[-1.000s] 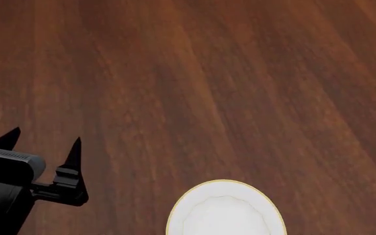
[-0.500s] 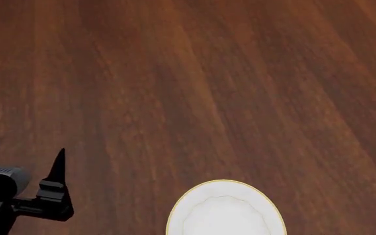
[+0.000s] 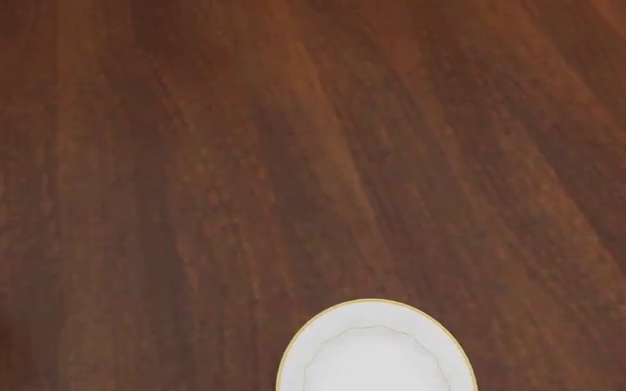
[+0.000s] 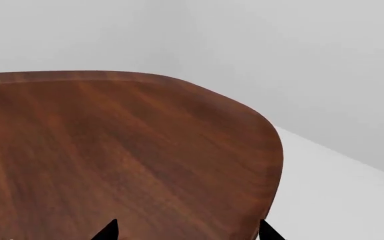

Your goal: Put the white mug on the plate.

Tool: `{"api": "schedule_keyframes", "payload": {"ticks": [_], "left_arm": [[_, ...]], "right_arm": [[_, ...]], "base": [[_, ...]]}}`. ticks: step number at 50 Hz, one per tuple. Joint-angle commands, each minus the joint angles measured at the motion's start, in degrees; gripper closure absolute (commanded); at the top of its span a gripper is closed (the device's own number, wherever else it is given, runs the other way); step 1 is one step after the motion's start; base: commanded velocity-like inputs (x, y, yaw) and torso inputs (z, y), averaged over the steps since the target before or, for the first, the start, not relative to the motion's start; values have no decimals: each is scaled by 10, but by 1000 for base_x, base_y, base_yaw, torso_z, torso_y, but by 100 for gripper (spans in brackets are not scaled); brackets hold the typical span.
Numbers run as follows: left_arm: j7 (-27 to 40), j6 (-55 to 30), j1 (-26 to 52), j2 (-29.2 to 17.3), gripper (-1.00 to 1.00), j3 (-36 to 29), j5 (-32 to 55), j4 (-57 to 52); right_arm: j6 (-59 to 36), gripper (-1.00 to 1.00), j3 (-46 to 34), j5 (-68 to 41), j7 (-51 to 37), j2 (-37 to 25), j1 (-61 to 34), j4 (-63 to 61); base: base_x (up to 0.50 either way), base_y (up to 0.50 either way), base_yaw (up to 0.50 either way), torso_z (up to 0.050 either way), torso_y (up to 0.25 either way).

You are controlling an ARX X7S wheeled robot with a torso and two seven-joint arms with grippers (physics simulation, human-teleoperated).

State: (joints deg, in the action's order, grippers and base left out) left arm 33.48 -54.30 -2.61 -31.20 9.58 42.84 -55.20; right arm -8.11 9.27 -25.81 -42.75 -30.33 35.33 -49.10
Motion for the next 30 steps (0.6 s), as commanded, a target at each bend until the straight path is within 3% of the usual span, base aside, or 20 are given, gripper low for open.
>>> {"api": "schedule_keyframes", "payload": {"ticks": [1, 15, 30], "left_arm": [[16, 53, -75, -15, -100, 40, 11, 26], [-1, 58, -44, -21, -100, 57, 27, 85], [-22, 50, 38, -39, -100, 28, 19, 171]], "right_arm": [[-9, -100, -11, -5, 0, 0, -18, 7], [-3, -100, -21, -5, 8, 3, -29, 23], [-3, -100, -23, -8, 10, 2, -33, 28]], "base": [[0, 0, 0, 0, 0], [0, 0, 0, 0, 0], [0, 0, 0, 0, 0]]}}
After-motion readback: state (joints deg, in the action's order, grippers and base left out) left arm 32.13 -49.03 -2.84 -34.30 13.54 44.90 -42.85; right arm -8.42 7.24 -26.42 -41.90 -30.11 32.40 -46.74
